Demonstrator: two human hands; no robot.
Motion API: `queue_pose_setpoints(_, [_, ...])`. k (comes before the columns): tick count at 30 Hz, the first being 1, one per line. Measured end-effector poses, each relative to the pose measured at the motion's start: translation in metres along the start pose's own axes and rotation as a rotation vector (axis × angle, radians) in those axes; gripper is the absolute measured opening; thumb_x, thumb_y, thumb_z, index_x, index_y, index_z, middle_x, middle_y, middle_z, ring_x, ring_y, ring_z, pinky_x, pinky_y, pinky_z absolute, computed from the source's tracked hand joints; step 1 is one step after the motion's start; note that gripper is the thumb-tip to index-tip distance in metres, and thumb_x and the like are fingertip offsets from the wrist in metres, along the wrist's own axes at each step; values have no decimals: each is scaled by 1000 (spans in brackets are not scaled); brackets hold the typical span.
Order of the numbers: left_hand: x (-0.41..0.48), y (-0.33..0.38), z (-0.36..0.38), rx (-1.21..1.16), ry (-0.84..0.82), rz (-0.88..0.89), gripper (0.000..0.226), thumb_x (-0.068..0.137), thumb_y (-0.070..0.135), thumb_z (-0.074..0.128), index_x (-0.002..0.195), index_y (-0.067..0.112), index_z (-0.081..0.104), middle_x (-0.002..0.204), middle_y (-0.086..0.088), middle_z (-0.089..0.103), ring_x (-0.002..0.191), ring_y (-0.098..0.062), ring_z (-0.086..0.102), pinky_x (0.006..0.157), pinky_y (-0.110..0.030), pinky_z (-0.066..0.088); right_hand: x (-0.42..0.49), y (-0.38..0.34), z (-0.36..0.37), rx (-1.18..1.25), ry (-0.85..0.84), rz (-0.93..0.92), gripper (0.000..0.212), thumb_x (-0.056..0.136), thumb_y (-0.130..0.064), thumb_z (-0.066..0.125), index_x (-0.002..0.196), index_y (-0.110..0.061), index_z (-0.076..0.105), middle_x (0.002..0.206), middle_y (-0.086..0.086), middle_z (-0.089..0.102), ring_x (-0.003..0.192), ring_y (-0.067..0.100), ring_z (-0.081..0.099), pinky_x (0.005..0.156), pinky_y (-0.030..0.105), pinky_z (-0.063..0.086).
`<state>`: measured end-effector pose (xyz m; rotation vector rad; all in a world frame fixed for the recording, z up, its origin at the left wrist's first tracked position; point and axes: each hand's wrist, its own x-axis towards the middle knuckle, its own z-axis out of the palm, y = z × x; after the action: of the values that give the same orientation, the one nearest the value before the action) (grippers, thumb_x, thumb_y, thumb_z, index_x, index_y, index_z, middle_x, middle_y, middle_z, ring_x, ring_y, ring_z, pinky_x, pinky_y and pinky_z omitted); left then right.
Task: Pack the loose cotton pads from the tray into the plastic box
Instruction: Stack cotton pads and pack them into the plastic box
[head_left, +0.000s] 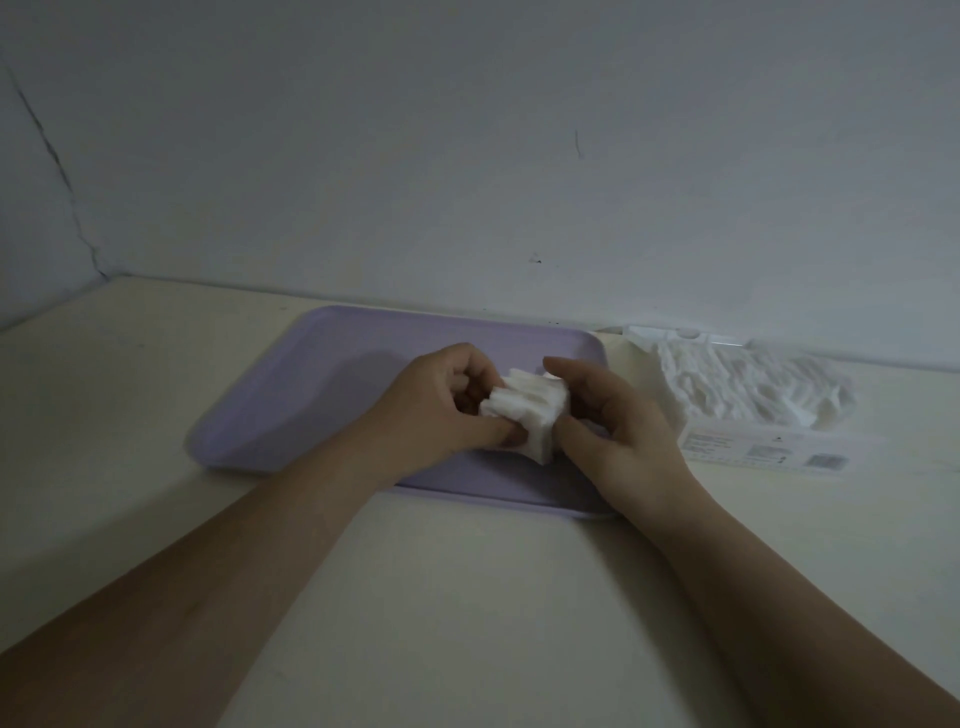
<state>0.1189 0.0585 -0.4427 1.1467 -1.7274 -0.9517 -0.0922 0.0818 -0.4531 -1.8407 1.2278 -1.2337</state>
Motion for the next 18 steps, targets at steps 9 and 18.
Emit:
queue_pose_setpoints(9, [4,-9,1,-43,-110,21,58,70,11,92,122,23,68,97,-13,77,84,-18,67,82,-50,57,-1,4,4,-186,-26,-108,62,83,-12,81,139,-22,58,131,-9,65,123,4,60,107,32,48])
queue_pose_setpoints(18, [3,-6,1,-24,-138,2,34,84,-1,78,112,14,67,96,-24,70,78,-24,61,74,-41,51,-5,1,11,-703,-216,-200,68,91,-38,31,159,-39,24,135,11,45,124,37,46,110,52,36])
